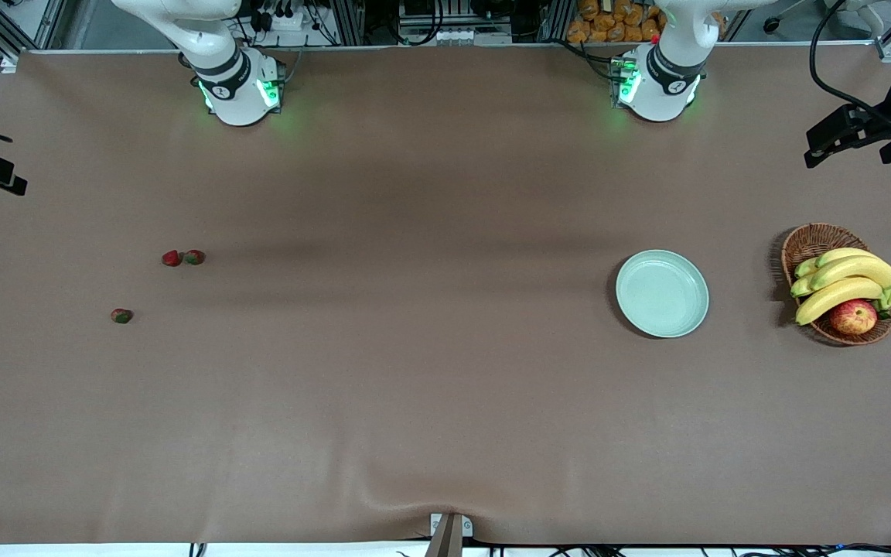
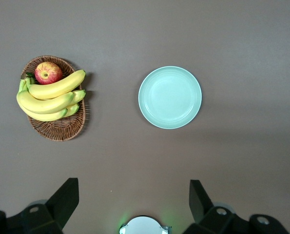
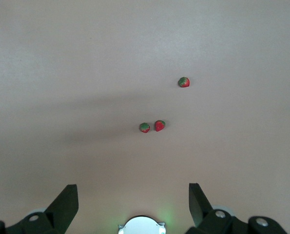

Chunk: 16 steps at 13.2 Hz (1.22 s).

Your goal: Collect all strawberries into plate

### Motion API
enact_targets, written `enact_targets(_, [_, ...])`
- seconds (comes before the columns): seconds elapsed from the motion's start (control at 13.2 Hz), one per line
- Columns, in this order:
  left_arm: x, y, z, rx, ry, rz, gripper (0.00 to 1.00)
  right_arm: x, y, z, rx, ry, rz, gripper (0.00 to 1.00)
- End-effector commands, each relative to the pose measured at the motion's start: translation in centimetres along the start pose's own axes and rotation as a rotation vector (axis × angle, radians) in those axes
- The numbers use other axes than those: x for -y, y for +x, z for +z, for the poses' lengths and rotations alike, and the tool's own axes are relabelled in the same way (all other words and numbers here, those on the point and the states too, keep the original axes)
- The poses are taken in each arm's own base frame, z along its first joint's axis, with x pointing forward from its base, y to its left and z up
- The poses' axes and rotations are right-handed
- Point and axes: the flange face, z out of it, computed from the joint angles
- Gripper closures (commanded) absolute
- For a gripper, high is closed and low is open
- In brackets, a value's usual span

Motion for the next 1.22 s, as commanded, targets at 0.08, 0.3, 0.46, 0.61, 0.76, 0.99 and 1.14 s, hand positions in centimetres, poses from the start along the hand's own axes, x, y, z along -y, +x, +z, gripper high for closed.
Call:
enact_targets(0.08, [0.0,-0.6,-0.6,-0.009,-0.014,-0.003,0.0,0.1,-0.3,-0.2,-0.006,0.0,0.0,0.0])
enact_targets(0.3, [-0.3,-0.5,-0.7,-0.017,-0.022,0.005,0.0,0.0,-0.2,0.1,-0.003,0.0,0.002,0.0])
enact_targets(0.46, [-0.3,-0.1,-0.8,-0.045,-0.036,0.005,0.0,0.0,0.7,0.9,-0.001,0.0,0.002,0.0])
enact_targets(0.61, [-0.6,-0.1,-0.9,-0.052,-0.038,0.01,0.0,0.0,3.2,4.5,0.003,0.001,0.0,0.0])
enact_targets(0.76, [-0.7,0.0,-1.0,-0.062,-0.039,0.013,0.0,-0.3,5.9,10.3,0.038,0.004,0.006,0.0])
enact_targets(0.99, [-0.8,0.2,-1.0,-0.075,-0.038,0.02,0.0,-0.2,8.4,19.2,0.133,0.005,0.002,0.0])
enact_targets(1.14, [-0.8,0.3,-1.0,-0.076,-0.04,0.02,0.0,-0.2,8.2,25.6,0.181,0.006,0.002,0.0])
